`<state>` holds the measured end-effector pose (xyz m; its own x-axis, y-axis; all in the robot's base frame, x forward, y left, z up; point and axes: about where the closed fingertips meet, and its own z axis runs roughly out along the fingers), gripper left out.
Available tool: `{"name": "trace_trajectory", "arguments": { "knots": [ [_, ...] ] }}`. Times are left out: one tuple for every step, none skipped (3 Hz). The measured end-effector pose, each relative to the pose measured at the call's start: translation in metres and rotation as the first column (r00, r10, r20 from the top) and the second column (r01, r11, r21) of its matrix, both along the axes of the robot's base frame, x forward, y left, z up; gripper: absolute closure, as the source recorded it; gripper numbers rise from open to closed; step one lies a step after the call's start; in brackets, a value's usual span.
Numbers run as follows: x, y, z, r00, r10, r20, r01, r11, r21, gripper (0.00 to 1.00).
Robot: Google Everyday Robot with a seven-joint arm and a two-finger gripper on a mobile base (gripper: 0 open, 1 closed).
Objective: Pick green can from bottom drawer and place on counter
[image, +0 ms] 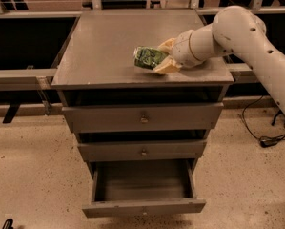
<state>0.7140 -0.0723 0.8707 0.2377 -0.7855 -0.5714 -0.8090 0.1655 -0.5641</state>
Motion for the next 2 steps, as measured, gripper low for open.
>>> {"name": "trace_trajectory", "arguments": {
  "knots": [
    [0.0,0.0,0.0,1.0,0.0,0.0,0.0,1.0,0.0,0.11],
    [0.0,0.0001,-0.0001,1.0,0.0,0.0,0.0,1.0,0.0,0.0]
  ]
}}
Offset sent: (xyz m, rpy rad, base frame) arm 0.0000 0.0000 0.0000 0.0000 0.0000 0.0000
